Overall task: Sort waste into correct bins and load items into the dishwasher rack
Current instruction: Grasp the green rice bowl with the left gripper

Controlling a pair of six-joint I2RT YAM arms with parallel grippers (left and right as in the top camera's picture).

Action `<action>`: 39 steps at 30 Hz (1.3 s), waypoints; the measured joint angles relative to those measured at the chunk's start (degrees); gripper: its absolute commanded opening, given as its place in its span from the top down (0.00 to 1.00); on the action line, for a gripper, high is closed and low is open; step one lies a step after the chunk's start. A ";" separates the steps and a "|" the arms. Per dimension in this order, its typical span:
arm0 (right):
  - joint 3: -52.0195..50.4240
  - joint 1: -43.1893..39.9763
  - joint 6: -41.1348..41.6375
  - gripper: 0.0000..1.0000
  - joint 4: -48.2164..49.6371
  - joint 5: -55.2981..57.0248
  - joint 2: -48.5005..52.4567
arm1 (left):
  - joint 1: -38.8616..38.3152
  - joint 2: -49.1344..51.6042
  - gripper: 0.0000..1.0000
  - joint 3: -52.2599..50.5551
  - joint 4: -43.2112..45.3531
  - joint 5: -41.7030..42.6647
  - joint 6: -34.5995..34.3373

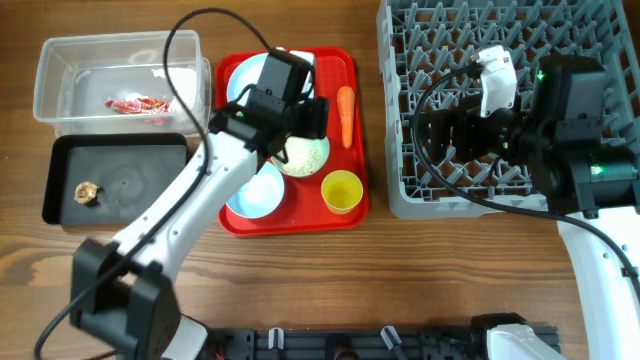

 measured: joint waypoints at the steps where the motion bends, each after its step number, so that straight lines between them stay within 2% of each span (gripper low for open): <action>1: 0.00 0.00 0.02 0.00 -0.02 0.04 0.00 | 0.00 1.20 0.23 0.04 0.52 0.26 0.07; 8: 0.00 0.00 0.02 0.00 -0.04 0.13 0.00 | -1.68 12.41 0.27 -0.02 0.70 1.31 2.89; 14: 0.00 0.00 0.02 0.00 -0.02 0.13 0.00 | -7.28 12.76 0.30 -0.09 1.11 -0.31 5.77; 19: 0.00 0.00 0.02 0.00 0.00 0.13 0.00 | -8.13 12.76 0.48 -0.09 0.90 -1.01 6.73; 29: 0.00 0.00 0.02 0.00 0.04 0.13 0.00 | -7.72 14.60 0.58 -0.09 0.44 -1.55 7.10; 32: 0.00 0.00 0.02 0.00 0.04 0.13 0.00 | -7.72 15.89 0.63 -0.09 -0.15 -1.55 7.10; 34: 0.00 0.00 0.02 0.00 0.04 0.13 0.00 | -7.72 16.44 0.73 -0.09 -0.68 -1.60 7.13; 35: 0.00 0.00 0.02 0.00 0.04 0.13 -0.02 | -7.72 16.61 0.83 -0.09 -0.83 -1.70 7.06; 36: 0.00 0.00 0.02 0.00 0.04 0.13 0.00 | -7.72 16.63 0.88 -0.09 -0.87 -1.75 6.95; 39: 0.00 0.00 0.02 0.01 0.07 0.13 0.00 | -7.72 16.63 0.94 -0.09 -0.83 -2.84 6.56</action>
